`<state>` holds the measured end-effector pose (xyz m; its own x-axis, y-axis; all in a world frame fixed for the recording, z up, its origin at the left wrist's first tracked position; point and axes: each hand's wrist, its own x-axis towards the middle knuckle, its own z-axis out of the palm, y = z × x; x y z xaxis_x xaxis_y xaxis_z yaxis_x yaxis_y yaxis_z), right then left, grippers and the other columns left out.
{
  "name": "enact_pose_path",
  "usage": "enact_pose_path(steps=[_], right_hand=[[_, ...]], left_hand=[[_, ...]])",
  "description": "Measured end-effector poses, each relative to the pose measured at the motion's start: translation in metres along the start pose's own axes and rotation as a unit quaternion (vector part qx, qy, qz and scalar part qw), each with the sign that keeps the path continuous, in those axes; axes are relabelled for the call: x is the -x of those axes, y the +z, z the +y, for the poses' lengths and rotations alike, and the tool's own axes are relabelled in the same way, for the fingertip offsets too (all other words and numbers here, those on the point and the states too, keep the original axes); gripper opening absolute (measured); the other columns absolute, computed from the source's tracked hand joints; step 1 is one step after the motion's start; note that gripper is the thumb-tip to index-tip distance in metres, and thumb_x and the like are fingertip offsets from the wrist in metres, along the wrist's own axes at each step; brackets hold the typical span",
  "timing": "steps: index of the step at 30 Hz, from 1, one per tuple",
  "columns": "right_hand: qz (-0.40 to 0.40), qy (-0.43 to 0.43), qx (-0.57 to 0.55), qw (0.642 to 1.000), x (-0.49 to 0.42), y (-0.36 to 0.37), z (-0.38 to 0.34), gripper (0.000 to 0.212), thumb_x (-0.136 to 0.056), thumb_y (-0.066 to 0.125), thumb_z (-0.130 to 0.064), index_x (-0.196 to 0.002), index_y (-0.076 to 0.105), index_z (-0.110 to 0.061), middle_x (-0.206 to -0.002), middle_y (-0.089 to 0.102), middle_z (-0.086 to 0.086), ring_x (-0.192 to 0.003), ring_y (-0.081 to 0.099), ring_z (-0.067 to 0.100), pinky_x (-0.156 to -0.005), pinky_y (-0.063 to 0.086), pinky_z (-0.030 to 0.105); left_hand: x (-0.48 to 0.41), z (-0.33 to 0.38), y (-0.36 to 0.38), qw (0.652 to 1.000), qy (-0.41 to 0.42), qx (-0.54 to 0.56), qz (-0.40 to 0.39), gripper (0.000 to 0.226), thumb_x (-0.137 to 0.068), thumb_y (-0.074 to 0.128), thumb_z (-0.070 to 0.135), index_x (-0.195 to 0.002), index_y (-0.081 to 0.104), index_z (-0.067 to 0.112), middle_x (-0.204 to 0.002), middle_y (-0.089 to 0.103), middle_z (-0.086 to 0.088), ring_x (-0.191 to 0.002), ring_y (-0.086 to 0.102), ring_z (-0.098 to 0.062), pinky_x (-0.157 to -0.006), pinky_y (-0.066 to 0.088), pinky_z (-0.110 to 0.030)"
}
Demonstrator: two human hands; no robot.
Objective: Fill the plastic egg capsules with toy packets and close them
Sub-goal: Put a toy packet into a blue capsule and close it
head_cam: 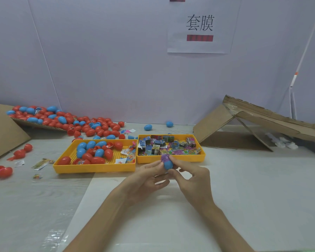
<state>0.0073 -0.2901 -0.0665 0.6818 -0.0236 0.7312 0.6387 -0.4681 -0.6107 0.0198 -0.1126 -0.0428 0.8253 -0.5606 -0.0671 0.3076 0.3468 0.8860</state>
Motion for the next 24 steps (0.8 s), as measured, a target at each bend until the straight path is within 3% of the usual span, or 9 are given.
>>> enact_pose_path(steps=[3,6,9,12,19,24], right_hand=[[-0.011,-0.034,0.022,0.999,-0.0013,-0.0001,-0.0021,0.053,-0.076,0.083,0.002,-0.123,0.071,-0.019,-0.11,0.074,-0.011,-0.099,0.063,0.0,-0.082,0.05,0.014],[-0.019,-0.025,0.009,0.999,-0.0019,0.0001,-0.0042,0.061,-0.077,0.083,-0.004,-0.134,0.064,-0.019,-0.116,0.071,-0.013,-0.106,0.062,0.003,-0.084,0.049,0.013],[-0.017,-0.007,-0.015,1.0,-0.0035,-0.0009,-0.0045,0.052,-0.079,0.083,-0.006,-0.126,0.068,-0.023,-0.117,0.071,-0.012,-0.11,0.064,0.006,-0.086,0.051,0.016],[-0.015,-0.021,-0.003,1.0,-0.003,-0.0012,-0.0045,0.044,-0.079,0.08,-0.003,-0.121,0.072,-0.017,-0.114,0.072,-0.011,-0.107,0.064,0.004,-0.087,0.054,0.021],[0.013,-0.039,0.03,0.999,-0.0009,-0.0008,-0.0016,0.043,-0.074,0.083,0.006,-0.114,0.075,-0.006,-0.112,0.072,-0.005,-0.105,0.065,0.005,-0.092,0.045,0.006],[0.018,-0.047,0.036,0.998,-0.0006,-0.0008,-0.002,0.042,-0.072,0.084,0.005,-0.112,0.076,-0.005,-0.111,0.073,-0.004,-0.102,0.069,0.008,-0.092,0.048,0.008]], left_hand=[[-0.0001,0.0012,0.0031,1.0,0.001,0.002,0.005,0.043,-0.098,0.064,0.047,-0.133,0.067,0.023,-0.142,0.061,-0.008,-0.13,0.06,-0.022,-0.103,0.049,-0.032],[-0.0024,-0.0012,0.0009,1.0,0.004,-0.007,0.007,0.048,-0.099,0.063,0.044,-0.136,0.063,0.015,-0.143,0.061,-0.01,-0.134,0.056,-0.025,-0.101,0.05,-0.032],[-0.0024,-0.0014,-0.0018,1.0,0.009,-0.011,-0.014,0.042,-0.103,0.058,0.04,-0.135,0.063,0.014,-0.143,0.06,-0.011,-0.135,0.055,-0.027,-0.104,0.047,-0.034],[-0.0015,-0.0006,-0.0024,1.0,0.01,-0.009,-0.017,0.041,-0.103,0.058,0.039,-0.136,0.063,0.016,-0.144,0.059,-0.008,-0.132,0.056,-0.025,-0.103,0.048,-0.033],[-0.0019,-0.0041,-0.0022,1.0,0.005,0.002,-0.02,0.047,-0.094,0.069,0.044,-0.132,0.067,0.016,-0.125,0.068,-0.002,-0.124,0.06,-0.021,-0.1,0.05,-0.033],[-0.0031,-0.0047,-0.0029,1.0,0.004,0.003,-0.018,0.049,-0.091,0.072,0.045,-0.131,0.068,0.016,-0.122,0.067,-0.004,-0.123,0.06,-0.021,-0.099,0.051,-0.032]])
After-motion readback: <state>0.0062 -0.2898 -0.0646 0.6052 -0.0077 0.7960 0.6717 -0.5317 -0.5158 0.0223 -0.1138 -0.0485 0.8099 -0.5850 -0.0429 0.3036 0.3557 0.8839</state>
